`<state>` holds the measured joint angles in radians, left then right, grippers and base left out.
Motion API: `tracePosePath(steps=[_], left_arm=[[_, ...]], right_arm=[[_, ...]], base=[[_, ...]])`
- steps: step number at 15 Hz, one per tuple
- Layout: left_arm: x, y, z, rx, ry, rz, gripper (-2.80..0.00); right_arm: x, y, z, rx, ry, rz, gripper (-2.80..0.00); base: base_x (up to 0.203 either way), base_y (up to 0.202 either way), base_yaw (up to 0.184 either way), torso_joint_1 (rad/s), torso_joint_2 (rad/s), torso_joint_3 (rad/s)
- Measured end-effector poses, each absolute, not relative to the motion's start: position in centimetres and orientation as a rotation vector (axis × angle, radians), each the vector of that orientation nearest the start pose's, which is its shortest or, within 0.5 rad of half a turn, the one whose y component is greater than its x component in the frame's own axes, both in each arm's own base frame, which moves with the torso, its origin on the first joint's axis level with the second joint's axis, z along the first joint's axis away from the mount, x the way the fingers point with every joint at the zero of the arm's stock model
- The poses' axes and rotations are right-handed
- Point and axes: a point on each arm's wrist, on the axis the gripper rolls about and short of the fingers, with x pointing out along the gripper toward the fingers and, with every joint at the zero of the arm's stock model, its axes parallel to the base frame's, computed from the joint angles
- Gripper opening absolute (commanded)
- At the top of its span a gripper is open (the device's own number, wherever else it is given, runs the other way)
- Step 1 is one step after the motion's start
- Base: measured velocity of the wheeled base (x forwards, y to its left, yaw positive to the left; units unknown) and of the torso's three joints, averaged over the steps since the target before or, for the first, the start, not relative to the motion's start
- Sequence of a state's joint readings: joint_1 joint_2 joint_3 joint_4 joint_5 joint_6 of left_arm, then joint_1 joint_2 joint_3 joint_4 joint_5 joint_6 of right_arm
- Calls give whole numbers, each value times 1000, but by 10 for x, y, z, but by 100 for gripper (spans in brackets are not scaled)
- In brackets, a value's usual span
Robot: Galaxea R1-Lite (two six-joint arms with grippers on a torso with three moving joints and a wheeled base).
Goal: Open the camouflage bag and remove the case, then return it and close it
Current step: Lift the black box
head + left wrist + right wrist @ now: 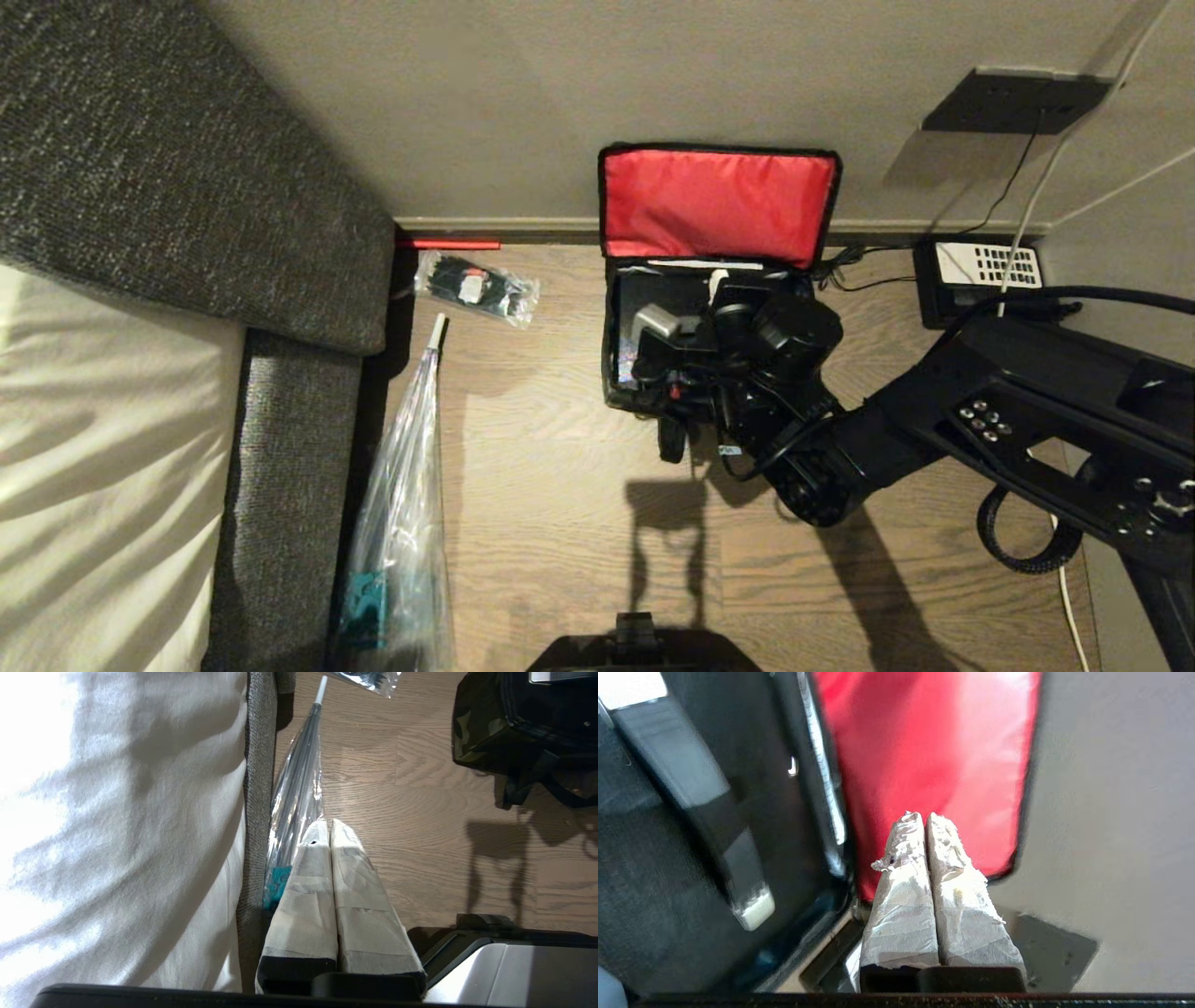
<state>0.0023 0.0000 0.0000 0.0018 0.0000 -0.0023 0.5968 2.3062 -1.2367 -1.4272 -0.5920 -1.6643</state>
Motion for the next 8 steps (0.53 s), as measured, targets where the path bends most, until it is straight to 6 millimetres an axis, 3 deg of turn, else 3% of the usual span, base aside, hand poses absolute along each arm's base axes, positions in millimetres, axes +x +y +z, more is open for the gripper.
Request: tracePosePath(steps=[8], left_arm=[[-23,0,75,-3,2,3,-280]], right_arm=[[379,236,106,-1459,-132,-201,-280]], base=[[0,0,0,0,0,0]])
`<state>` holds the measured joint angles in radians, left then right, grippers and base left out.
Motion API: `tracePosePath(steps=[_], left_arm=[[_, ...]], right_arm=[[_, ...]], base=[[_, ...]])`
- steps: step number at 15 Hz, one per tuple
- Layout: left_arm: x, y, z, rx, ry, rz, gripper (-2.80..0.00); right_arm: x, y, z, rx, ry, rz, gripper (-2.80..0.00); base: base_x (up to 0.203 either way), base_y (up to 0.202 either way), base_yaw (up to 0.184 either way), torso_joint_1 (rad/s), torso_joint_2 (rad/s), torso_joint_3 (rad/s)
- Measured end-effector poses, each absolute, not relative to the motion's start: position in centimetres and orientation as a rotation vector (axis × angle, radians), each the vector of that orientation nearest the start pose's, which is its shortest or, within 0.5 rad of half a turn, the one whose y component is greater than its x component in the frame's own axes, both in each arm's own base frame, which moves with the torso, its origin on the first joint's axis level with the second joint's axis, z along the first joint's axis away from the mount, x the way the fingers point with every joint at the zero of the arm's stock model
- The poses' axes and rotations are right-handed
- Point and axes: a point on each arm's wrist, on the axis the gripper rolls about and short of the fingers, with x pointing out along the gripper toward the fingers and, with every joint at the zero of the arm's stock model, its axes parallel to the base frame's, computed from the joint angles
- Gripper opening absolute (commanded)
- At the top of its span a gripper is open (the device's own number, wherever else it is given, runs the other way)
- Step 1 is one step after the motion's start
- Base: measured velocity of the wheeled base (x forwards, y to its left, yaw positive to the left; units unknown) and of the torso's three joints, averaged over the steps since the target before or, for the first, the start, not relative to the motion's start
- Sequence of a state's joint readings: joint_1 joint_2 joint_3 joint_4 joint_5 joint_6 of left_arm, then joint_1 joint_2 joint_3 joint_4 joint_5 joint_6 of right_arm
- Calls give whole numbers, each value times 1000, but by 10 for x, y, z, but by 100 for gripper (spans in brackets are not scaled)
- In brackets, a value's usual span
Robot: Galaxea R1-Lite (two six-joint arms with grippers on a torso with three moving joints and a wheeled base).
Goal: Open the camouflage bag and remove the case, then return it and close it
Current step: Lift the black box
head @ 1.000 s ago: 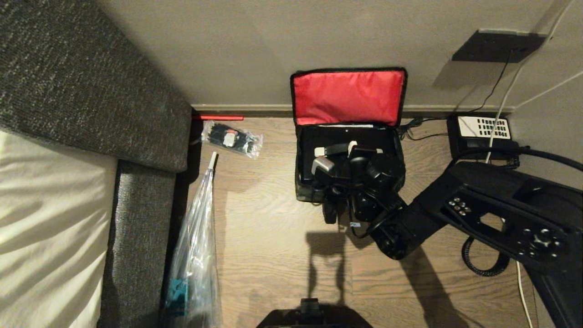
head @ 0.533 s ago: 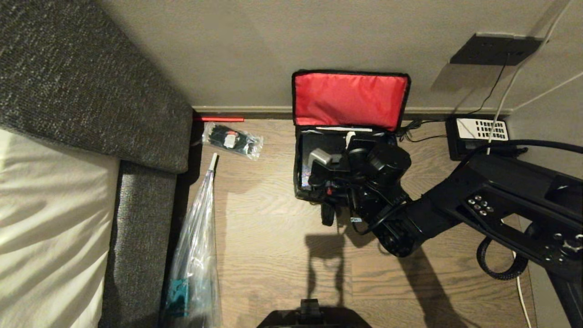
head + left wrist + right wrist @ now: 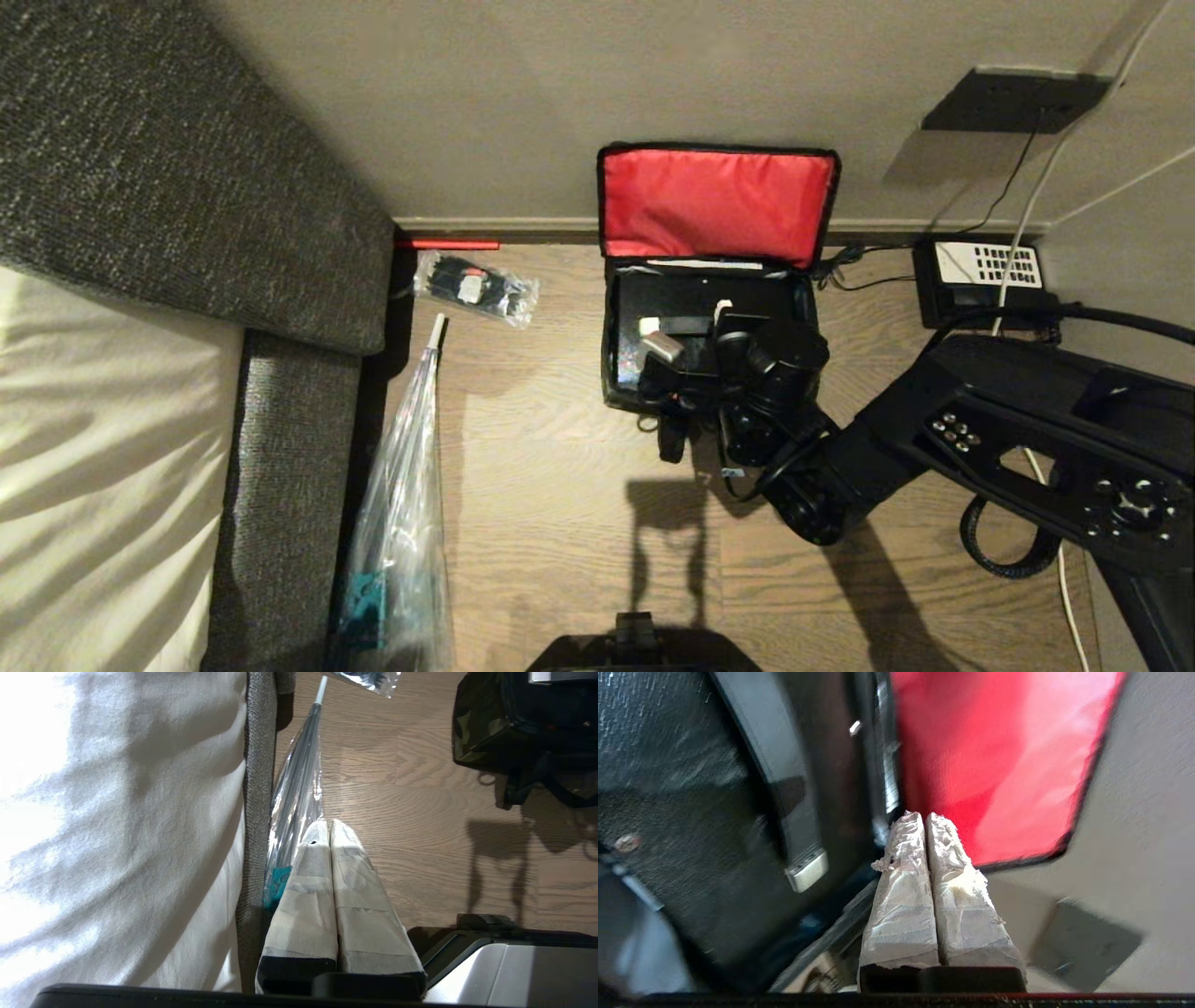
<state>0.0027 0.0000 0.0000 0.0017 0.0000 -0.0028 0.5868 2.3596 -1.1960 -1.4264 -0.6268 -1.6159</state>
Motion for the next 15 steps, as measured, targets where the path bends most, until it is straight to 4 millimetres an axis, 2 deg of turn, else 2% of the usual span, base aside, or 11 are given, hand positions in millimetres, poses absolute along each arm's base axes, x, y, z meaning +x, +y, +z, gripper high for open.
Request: tracePosePath(steps=[3,4,7,15], left_arm=[[-23,0,75,-2,2,2,-280],[-23,0,75,-3,2,2,-280],[-23,0,75,-3,2,2,-280],[-23,0,75,-3,2,2,-280]], right_arm=[[383,239,90,-1439,-107,-191,-280],[385,240,85,-1434,-96,-190,0],[389,240,72,-1445,-52,-192,0],[395,242,67,-1421,-40,-260,0]], base=[[0,0,0,0,0,0],[0,0,0,0,0,0],[0,0,0,0,0,0],[0,0,0,0,0,0]])
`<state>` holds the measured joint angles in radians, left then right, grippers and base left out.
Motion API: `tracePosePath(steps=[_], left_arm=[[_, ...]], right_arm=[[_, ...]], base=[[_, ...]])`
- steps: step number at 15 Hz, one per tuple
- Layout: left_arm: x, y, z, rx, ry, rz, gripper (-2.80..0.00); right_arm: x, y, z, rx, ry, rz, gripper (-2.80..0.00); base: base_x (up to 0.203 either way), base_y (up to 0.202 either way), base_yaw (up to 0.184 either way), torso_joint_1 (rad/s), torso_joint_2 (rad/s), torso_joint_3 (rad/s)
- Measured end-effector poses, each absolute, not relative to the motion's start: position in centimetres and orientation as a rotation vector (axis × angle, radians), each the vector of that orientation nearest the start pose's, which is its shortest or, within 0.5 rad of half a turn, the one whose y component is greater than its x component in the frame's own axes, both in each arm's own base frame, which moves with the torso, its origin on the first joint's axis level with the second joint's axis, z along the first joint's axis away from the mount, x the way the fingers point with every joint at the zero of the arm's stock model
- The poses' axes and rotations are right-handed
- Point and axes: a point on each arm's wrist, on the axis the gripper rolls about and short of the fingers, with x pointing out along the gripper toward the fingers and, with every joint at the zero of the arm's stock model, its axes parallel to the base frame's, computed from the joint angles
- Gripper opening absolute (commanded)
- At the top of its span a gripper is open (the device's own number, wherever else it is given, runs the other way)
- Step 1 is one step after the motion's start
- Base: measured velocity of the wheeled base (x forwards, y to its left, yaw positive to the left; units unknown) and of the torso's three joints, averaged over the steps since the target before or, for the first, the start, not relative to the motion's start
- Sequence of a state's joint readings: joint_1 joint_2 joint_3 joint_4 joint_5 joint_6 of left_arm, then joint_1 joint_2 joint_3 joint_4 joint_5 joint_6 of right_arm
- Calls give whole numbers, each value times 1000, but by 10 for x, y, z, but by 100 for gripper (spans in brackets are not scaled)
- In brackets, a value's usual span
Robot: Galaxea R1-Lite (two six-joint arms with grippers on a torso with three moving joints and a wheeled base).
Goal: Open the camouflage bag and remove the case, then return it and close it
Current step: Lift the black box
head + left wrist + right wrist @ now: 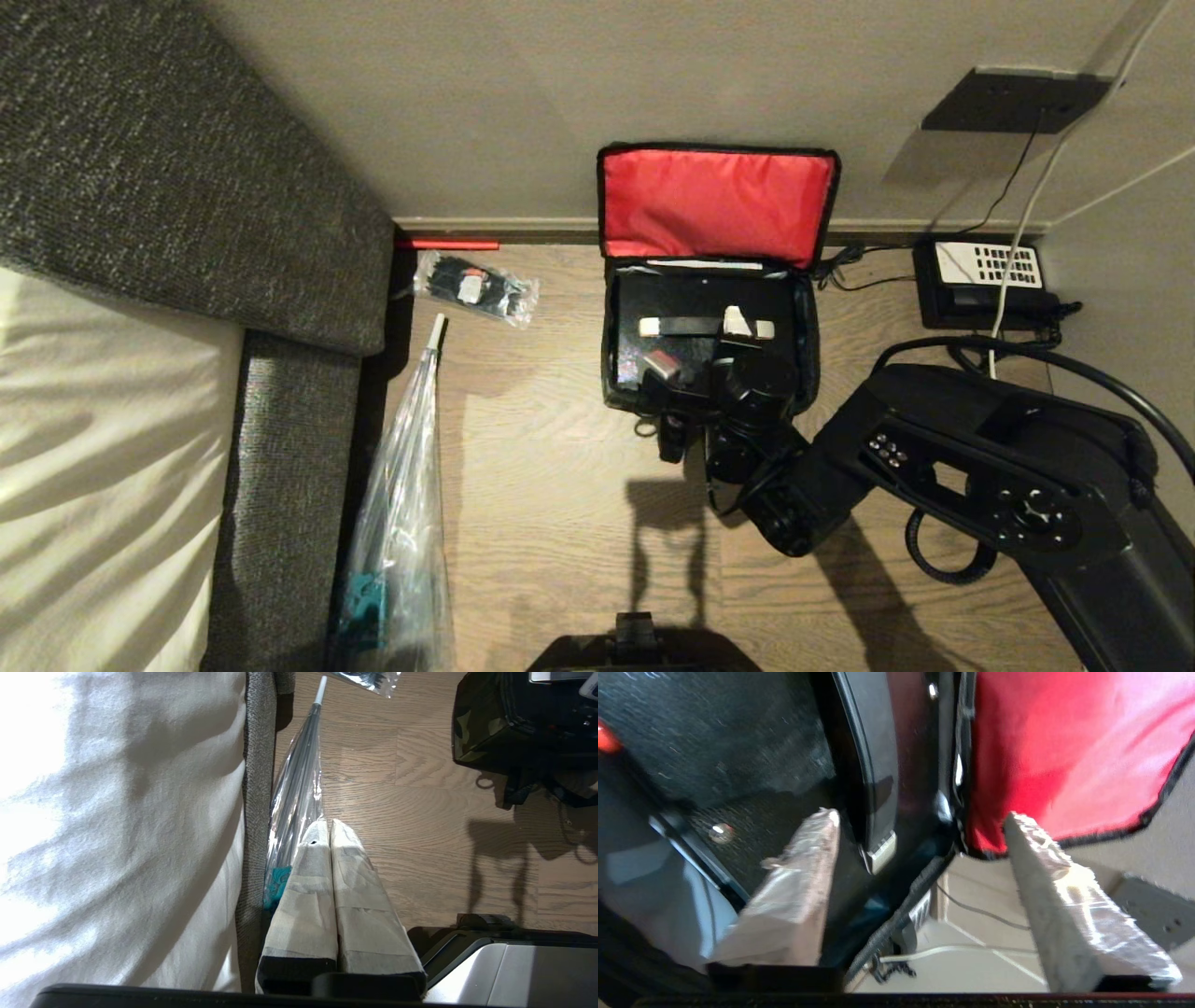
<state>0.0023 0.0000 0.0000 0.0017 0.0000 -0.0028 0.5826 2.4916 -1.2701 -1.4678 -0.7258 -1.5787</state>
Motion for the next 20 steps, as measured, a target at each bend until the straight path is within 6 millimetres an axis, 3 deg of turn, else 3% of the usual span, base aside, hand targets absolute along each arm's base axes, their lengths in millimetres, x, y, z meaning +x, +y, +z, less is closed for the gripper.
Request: tracePosePath(steps=[10,20], left_arm=[[-23,0,75,-3,2,3,-280],[-23,0,75,-2,1,4,-280]], right_arm=[[417,244,51,-1360,-78,-323,0],[437,234,64,-1329,-123,-388,0]], base=[[0,0,0,0,0,0],[0,0,0,0,0,0]])
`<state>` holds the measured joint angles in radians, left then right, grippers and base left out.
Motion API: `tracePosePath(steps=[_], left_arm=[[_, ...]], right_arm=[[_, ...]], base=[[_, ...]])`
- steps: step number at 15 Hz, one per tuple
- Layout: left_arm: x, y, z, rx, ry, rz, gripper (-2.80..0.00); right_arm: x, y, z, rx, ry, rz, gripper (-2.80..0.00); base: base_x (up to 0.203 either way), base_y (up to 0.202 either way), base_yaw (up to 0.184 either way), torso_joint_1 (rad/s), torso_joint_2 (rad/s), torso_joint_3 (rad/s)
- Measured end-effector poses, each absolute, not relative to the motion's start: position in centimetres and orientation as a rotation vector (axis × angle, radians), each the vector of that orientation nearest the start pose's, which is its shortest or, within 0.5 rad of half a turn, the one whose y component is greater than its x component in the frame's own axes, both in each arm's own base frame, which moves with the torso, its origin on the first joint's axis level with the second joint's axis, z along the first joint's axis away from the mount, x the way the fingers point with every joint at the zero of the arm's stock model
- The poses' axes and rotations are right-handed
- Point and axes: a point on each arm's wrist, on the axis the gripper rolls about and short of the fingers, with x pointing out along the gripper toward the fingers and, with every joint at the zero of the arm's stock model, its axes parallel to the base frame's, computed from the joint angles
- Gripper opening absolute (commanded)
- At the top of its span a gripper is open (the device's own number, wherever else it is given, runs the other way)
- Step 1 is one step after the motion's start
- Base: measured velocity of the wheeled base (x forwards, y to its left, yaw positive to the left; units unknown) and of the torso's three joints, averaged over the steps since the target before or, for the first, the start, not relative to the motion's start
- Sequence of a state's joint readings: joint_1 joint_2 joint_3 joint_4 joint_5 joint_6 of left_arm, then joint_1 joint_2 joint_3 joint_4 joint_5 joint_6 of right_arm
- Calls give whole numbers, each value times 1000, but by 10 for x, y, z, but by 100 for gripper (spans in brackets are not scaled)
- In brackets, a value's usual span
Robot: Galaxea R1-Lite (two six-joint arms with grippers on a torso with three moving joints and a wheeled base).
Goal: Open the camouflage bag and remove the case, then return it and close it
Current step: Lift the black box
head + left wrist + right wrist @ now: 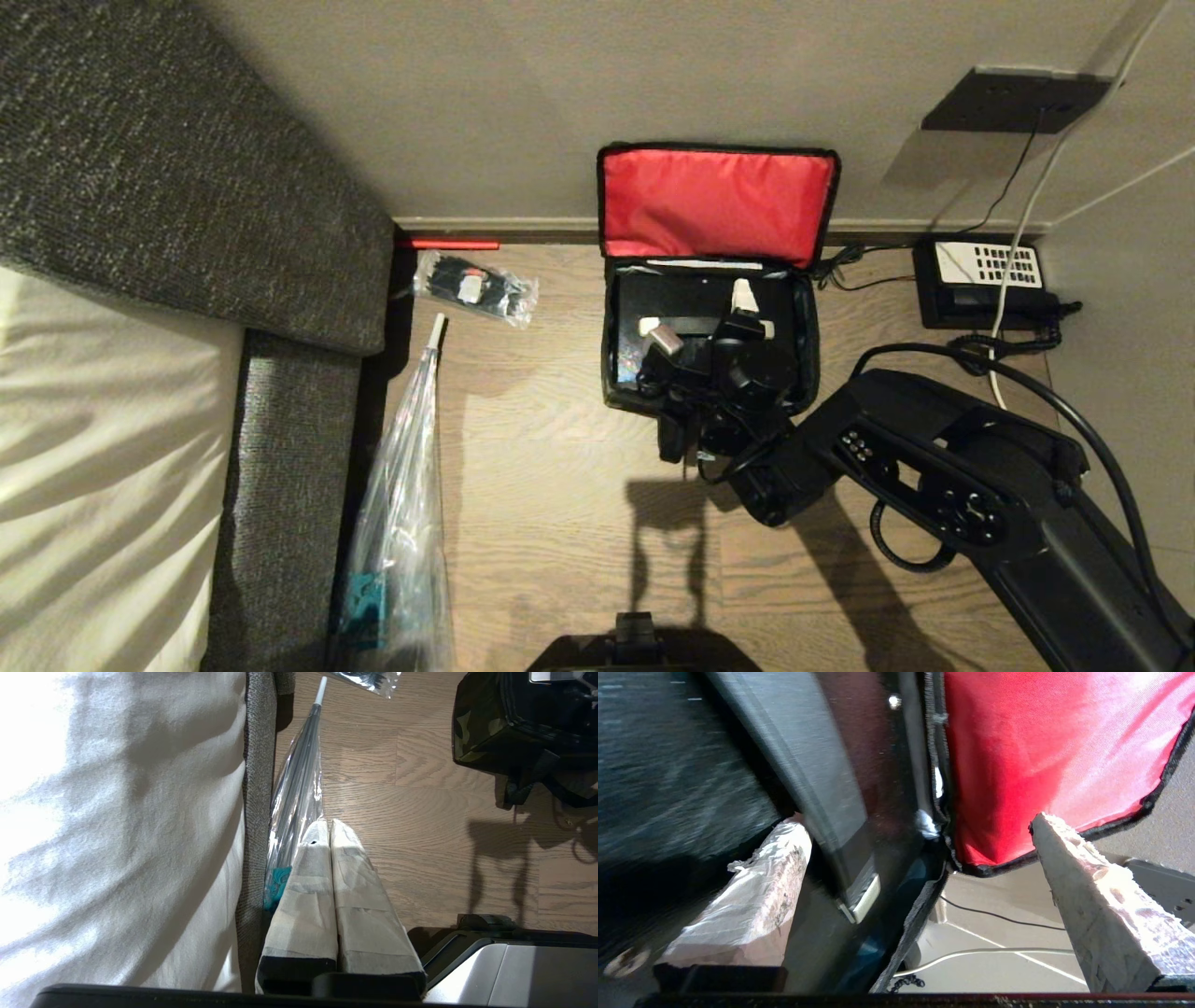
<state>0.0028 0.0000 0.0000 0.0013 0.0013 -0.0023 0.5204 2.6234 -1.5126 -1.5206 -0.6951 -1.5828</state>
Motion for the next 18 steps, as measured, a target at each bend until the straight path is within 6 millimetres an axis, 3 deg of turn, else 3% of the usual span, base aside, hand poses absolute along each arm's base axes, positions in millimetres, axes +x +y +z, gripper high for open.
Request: tracePosePath(steps=[18], left_arm=[[-23,0,75,-3,0,4,-280]], right_arm=[[456,234,65,-1267,-171,-457,0]], base=[[0,0,0,0,0,0]])
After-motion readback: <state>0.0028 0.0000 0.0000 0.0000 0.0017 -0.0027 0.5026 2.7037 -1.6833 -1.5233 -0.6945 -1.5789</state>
